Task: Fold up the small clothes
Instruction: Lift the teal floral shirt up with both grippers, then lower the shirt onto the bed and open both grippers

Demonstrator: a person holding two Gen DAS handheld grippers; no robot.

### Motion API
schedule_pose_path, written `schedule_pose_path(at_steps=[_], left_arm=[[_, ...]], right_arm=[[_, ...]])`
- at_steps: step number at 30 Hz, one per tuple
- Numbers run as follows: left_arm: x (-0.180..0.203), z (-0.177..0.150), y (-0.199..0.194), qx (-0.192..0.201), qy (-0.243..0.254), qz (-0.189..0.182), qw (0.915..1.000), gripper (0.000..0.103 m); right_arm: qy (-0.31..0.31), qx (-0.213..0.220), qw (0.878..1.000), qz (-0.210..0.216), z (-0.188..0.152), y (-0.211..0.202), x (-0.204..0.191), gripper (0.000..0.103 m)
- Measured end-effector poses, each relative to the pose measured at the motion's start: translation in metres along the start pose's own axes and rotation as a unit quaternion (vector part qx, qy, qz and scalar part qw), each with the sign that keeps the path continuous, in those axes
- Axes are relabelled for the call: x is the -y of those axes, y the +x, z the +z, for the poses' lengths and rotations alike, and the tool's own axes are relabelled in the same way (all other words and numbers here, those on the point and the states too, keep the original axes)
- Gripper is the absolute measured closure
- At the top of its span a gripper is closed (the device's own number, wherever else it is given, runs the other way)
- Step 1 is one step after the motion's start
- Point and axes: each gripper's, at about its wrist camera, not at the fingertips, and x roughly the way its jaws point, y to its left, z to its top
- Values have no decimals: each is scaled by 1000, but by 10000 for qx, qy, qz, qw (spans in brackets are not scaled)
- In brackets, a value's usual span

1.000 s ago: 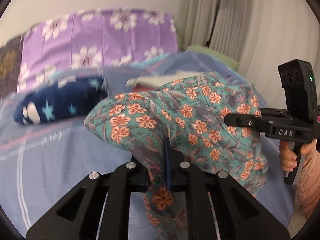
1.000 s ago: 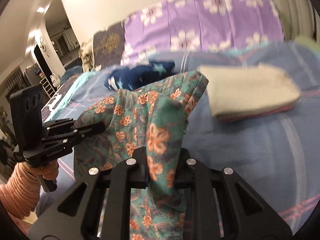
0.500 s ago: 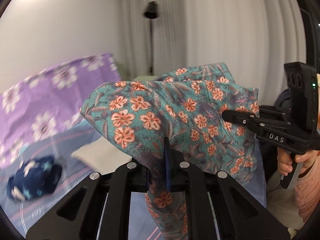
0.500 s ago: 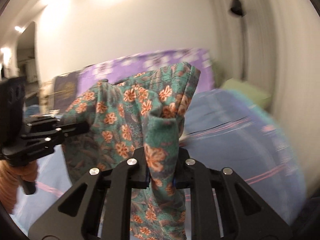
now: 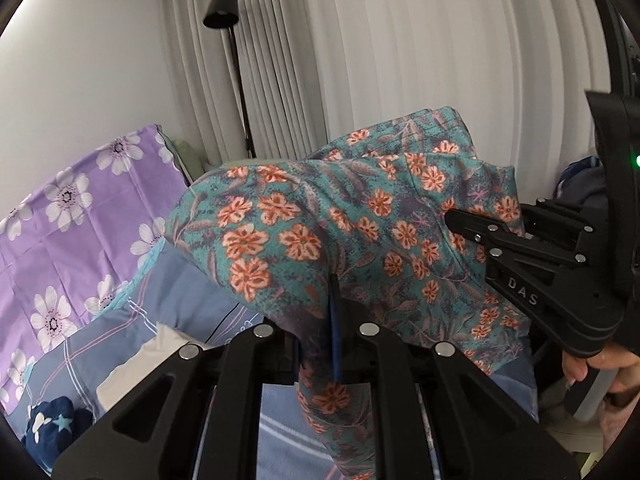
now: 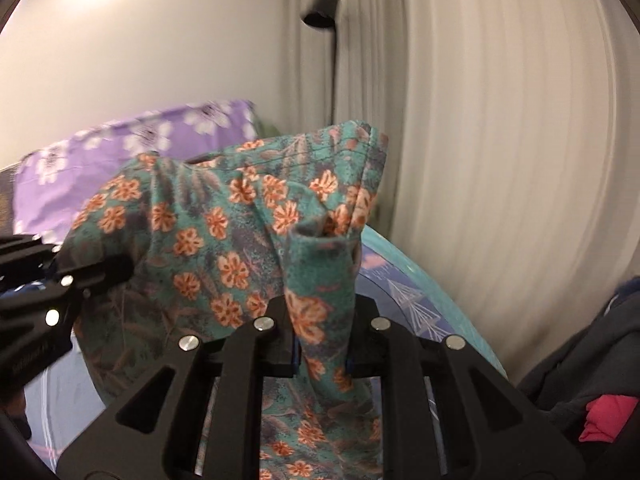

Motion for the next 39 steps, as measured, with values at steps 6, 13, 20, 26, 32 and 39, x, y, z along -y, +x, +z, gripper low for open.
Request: schedule_pose_path(at_steps=[6, 13, 20, 26, 32, 39], left_arm=[[-12, 12, 68, -216, -2, 340, 9992, 76], [-42, -49, 112, -790, 51, 1092, 9909, 37], [-8, -133, 149, -1761, 574, 542, 9812, 36], [-7, -151, 136, -1367, 300, 746, 9873, 37], [-26, -155, 102, -1112, -720, 66, 9912, 37], [0, -130, 89, -769, -764, -608, 9922, 72]], right_arm=[[137, -226, 9987, -441, 16, 78, -10, 88], [-96, -1178, 9851, -1251, -46, 178, -10, 33], [96, -1113, 9914, -676, -124, 193, -23, 46], [499, -1231, 9907, -299, -132, 179, -7, 45], [1140, -1347, 9836, 367, -146, 140, 23, 51], [2061, -1410, 9658, 698, -137, 114, 71, 88]])
